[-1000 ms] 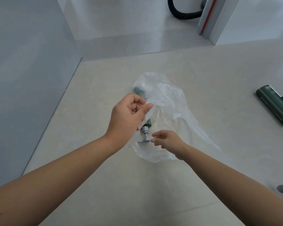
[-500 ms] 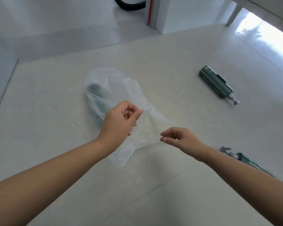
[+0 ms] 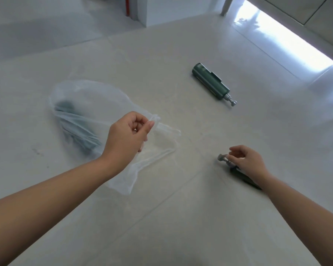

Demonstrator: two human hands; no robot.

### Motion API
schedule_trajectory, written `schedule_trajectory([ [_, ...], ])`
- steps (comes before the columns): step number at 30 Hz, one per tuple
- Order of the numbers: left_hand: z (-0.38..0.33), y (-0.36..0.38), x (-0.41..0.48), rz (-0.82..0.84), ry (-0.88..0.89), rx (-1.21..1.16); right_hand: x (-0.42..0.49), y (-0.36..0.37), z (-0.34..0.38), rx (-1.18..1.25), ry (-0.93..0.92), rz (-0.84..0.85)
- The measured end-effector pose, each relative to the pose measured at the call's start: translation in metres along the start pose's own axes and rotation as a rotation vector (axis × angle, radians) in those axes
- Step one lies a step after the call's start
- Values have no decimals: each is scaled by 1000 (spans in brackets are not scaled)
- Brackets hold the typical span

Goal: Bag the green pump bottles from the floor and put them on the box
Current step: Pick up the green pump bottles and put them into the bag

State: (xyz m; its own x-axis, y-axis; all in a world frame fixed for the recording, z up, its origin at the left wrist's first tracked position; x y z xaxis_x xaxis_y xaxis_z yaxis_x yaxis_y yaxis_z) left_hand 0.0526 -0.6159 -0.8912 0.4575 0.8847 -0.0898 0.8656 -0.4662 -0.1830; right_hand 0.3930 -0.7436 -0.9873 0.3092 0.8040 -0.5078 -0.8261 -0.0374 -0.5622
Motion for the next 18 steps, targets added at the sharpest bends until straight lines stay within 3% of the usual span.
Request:
schedule_trajectory([
  [18, 4, 1, 4, -37, 13, -16, 45, 21, -13, -277, -6, 59],
])
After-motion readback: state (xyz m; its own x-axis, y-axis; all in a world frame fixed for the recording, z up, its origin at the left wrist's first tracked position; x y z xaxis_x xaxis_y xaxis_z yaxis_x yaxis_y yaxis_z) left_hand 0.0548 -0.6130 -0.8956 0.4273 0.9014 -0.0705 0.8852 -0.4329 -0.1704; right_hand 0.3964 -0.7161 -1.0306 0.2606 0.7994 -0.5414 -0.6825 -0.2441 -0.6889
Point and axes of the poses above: each hand's wrist, its own x-axis towards the middle knuckle, its own y-axis out of the palm, z = x × y, the point moved 10 cm from there along x, towards the middle knuckle, and after that the axes turned 15 degrees about z, right-handed, at the moved point
